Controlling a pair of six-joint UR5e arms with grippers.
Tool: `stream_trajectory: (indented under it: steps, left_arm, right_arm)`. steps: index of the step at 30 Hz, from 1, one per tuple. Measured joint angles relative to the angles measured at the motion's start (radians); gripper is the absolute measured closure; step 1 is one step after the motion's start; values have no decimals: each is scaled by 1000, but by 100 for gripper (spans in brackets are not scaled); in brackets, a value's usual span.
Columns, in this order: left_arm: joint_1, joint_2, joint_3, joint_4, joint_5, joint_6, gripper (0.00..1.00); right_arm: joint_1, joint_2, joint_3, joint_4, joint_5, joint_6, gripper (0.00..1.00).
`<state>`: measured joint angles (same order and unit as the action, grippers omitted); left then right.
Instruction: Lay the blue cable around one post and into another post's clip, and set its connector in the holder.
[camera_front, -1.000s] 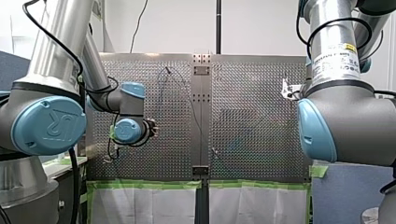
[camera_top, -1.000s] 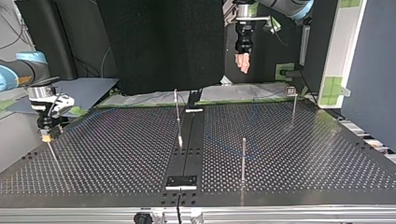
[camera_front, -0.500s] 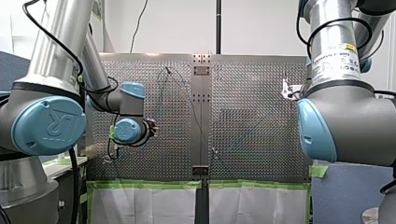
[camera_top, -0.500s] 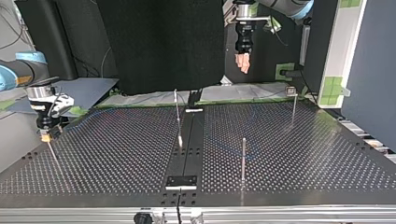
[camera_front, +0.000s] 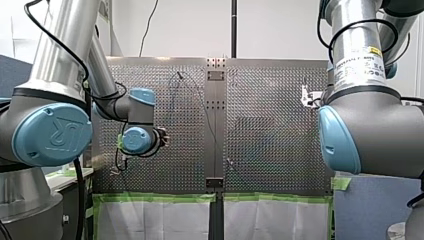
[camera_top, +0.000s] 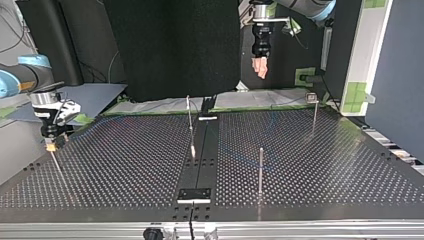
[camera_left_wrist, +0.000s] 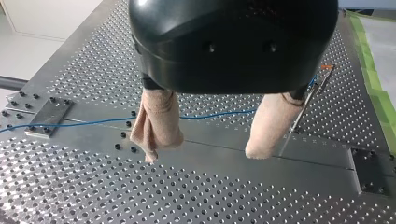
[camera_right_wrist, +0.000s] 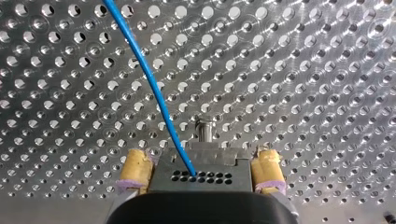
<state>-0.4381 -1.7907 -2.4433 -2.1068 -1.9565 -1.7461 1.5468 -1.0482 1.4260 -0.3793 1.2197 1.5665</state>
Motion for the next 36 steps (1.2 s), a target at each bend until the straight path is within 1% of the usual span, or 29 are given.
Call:
stream_trajectory:
  steps: [19,36]
  left_arm:
    - [3,0,0,-1,0,0,0]
    - [7,0,0,-3,0,-1,0]
  right_arm:
    - [1,-1,-2,-8,0,-3,1]
    - [2,-1,-3,9,0,-4,1]
